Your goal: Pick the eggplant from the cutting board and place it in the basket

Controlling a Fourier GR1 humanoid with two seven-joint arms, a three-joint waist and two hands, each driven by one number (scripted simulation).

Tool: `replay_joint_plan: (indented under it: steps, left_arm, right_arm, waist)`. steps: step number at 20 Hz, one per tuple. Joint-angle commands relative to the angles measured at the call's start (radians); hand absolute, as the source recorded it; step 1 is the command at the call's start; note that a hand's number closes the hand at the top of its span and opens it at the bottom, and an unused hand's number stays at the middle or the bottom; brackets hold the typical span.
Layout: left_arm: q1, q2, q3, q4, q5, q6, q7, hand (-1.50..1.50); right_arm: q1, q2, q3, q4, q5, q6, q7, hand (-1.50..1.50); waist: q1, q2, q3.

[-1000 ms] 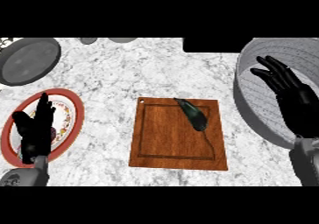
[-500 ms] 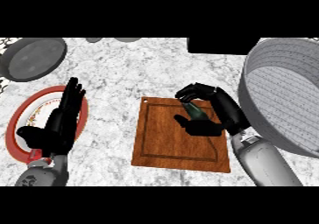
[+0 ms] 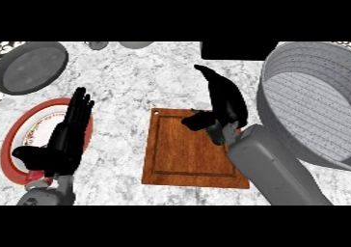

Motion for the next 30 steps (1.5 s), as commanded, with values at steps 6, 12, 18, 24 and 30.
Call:
replay_joint_plan:
  steps: [6,12,18,24,30]
  left_arm:
    - [0.042,0.008,0.000,-0.037,-0.008,-0.002,-0.007,0.00]
    - [0.037,-0.022,-0.008,-0.016,-0.018,0.001,-0.045,0.00]
    - [0.035,-0.020,0.002,-0.055,-0.010,0.000,-0.002,0.00]
    - [0.075,-0.004,0.001,-0.074,-0.021,-0.020,-0.017,0.00]
    - [0.059,-0.009,0.035,-0.033,0.000,-0.054,-0.036,0.00]
  right_arm:
    - [-0.330,-0.100,-0.002,0.069,-0.077,0.575,0.435,-1.50]
    - [-0.488,-0.019,-0.118,0.160,-0.296,0.741,0.564,-1.50]
    - [-0.515,-0.008,-0.091,0.265,-0.287,0.726,0.543,-1.50]
    - [-0.447,0.022,0.001,0.342,-0.224,0.693,0.507,-1.50]
    - [-0.384,0.047,-0.006,0.351,-0.164,0.633,0.453,-1.50]
  waist:
    - [0.000,0.002,0.004]
    - [-0.008,0.009,0.005]
    - [-0.007,0.012,0.006]
    - [-0.006,0.012,0.007]
    - [-0.013,0.013,0.007]
